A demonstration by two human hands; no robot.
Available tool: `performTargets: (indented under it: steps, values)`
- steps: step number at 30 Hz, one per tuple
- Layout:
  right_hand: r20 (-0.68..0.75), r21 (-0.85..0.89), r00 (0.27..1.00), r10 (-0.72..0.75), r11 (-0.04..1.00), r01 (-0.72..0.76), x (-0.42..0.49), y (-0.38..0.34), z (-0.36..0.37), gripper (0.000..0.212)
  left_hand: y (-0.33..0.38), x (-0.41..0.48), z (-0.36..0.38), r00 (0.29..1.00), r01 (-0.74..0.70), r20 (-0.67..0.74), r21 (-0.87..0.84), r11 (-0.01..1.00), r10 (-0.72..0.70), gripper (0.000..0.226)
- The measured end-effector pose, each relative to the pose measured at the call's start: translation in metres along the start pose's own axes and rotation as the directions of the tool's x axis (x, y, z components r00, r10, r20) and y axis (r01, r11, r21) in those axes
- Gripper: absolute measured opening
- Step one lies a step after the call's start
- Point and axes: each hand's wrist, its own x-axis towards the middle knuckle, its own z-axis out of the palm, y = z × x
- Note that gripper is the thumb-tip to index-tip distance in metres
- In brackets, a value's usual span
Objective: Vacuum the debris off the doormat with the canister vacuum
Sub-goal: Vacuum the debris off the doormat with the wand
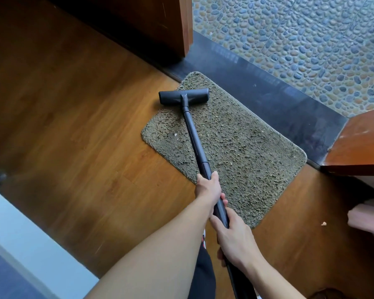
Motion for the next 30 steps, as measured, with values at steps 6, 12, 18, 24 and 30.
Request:
performTargets:
  steps: [6,12,18,24,30]
  values:
    - [-0.042,-0.061,0.999,-0.020,0.998,0.018,0.031,-0.028,0.001,0.031,0.042,0.017,-0.002,0.999,-0.019,0.027,-0.006,1.000,0.019,0.030]
    - [-0.040,-0.012,0.999,-0.005,1.000,0.005,0.044,-0.048,0.002,0.027,0.062,0.027,-0.010,0.998,-0.022,0.059,-0.055,0.998,0.025,0.030]
    - [0.124,0.307,0.988,0.086,0.944,-0.121,0.023,-0.030,0.012,0.014,0.042,0.026,-0.021,0.997,-0.010,0.073,-0.065,0.998,0.015,0.030]
    - [0.127,0.339,0.988,0.083,0.933,-0.122,-0.003,0.001,0.013,0.009,0.003,0.011,-0.018,0.995,0.004,0.100,-0.128,0.992,0.009,0.034]
    - [0.092,0.263,0.993,0.074,0.960,-0.096,-0.029,0.041,0.008,0.012,-0.041,-0.017,-0.004,0.995,-0.005,0.097,-0.167,0.986,0.021,0.038]
